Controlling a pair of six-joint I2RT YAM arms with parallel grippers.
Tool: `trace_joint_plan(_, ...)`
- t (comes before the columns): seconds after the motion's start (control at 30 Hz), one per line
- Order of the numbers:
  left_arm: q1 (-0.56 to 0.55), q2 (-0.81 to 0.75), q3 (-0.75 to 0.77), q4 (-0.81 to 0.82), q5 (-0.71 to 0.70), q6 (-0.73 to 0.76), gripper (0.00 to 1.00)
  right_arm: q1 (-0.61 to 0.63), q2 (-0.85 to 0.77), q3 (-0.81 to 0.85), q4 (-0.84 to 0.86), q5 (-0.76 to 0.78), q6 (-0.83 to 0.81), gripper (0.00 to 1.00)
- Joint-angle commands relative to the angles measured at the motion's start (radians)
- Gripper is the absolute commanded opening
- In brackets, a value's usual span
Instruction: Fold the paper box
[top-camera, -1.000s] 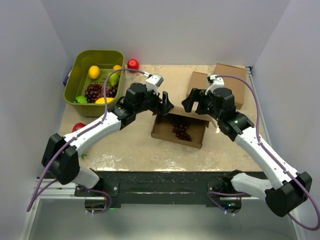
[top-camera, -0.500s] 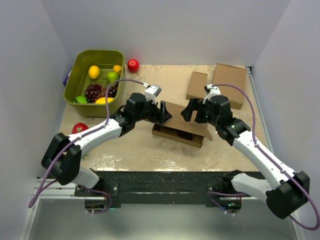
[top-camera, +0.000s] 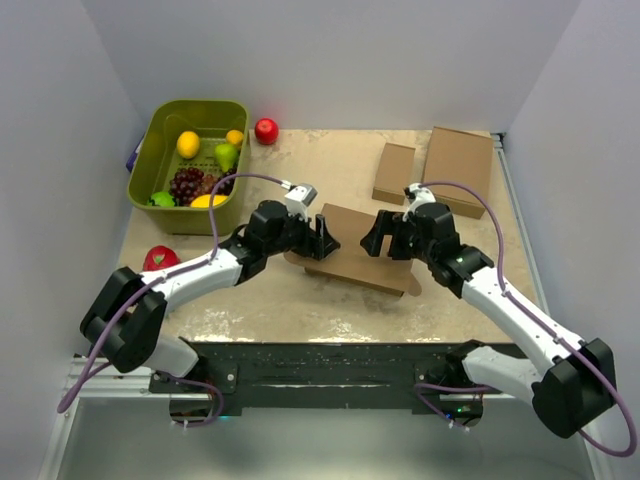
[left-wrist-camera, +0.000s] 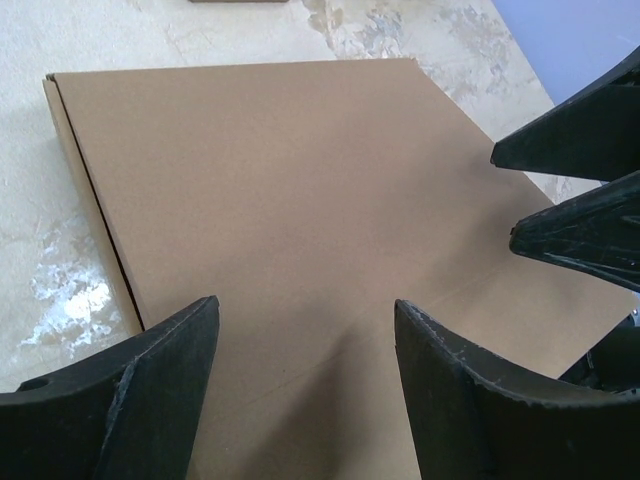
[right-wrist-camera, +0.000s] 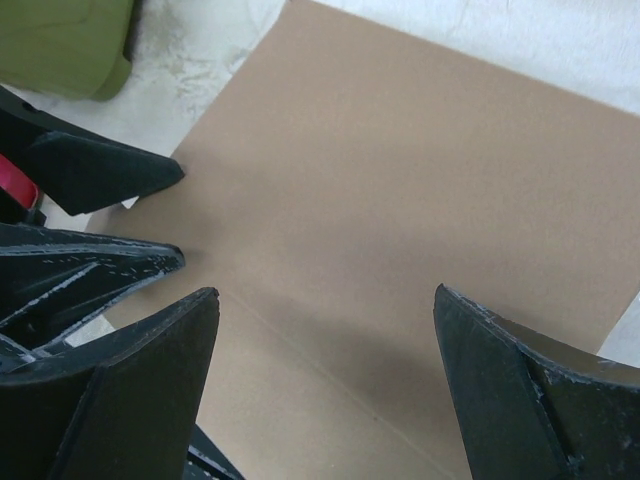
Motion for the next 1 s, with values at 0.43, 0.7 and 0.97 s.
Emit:
trace_joint_plan(0.43,0.003,-0.017,-0.123,0.089,0.023,-0.064,0.73,-0.001,0.033,-0.088,0.084,-0.036,0.038,0.91)
trace_joint_plan(0.7,0.002,-0.003,-0.161,0.112,0.023,-0.076,0.73,-0.001,0.068,-0.128,0.106,-0.021,0.038,0.91)
trace_joint_plan(0.97,0.003,0.018,-0.189,0.132,0.018,-0.082,0.73,-0.001,0.105,-0.163,0.124,0.004,0.041,0.91)
